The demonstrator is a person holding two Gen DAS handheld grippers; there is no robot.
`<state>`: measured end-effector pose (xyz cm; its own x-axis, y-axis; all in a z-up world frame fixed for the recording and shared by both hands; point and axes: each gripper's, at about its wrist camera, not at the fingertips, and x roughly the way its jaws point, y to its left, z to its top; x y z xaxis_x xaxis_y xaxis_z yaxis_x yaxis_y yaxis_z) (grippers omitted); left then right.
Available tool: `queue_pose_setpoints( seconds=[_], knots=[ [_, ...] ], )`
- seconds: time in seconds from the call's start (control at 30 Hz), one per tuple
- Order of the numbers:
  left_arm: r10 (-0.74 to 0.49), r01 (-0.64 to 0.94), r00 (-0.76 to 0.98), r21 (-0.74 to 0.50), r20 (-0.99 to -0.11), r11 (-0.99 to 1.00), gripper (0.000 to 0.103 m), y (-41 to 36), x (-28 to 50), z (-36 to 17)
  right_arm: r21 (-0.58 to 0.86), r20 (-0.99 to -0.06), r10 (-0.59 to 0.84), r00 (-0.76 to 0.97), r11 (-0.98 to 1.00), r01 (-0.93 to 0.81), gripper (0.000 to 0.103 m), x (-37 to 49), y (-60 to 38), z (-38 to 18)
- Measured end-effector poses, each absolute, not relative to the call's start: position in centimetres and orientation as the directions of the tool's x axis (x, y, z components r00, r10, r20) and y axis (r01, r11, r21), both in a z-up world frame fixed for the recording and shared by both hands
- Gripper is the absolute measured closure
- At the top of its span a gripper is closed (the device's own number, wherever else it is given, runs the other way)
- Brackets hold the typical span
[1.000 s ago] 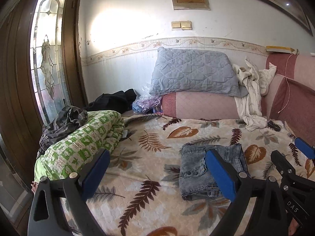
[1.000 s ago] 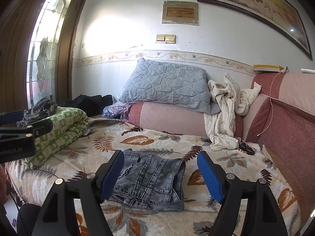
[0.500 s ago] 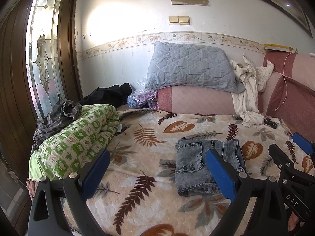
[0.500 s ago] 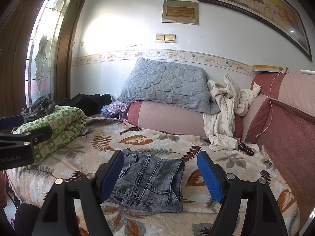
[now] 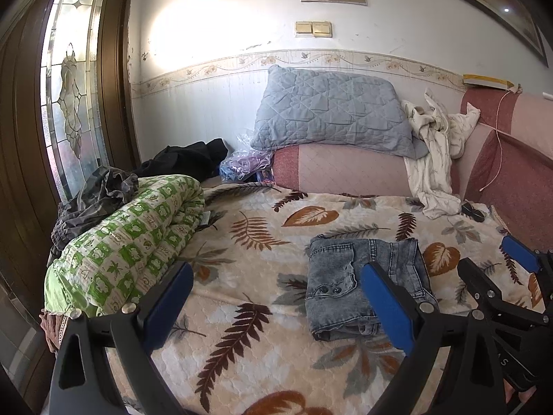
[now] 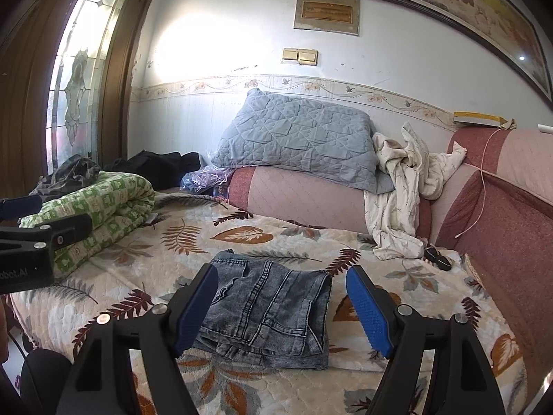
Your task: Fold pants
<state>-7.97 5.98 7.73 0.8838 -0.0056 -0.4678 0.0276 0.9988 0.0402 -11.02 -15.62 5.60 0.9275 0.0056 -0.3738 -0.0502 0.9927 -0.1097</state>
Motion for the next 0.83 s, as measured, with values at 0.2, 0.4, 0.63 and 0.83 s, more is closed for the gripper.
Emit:
queue_pose_setpoints(
  seconds=[0.2, 0.4, 0.63, 0.83],
  knots=[
    [-0.015, 0.033, 0.884, 0.030, -0.468, 0.999, 0.005, 6.3, -8.0, 7.7, -0.109, -0.390, 0.004, 0.921, 0.993, -0.050, 0.023, -10.6, -15.5, 5.2],
    [-0.019, 0.028, 0.884, 0.014, -0.467, 0.999, 0.005, 6.8, -7.8, 7.6, -0.120, -0.395, 0.004, 0.919, 0.991, -0.056, 0.023, -10.1, -15.1, 5.2],
    [-0.019, 0.025, 0.882, 0.008, -0.472, 1.000, 0.005, 7.4, -7.6, 7.1, -0.131, -0.406, 0.017, 0.914, 0.988, -0.076, 0.023, -9.3, -14.0, 4.8],
    [-0.066, 0.059, 0.873, -0.030, -0.483, 0.998, 0.005, 7.6, -7.1, 6.6, -0.130, -0.413, 0.036, 0.910, 0.987, -0.098, 0.023, -8.6, -13.2, 4.5]
  ],
)
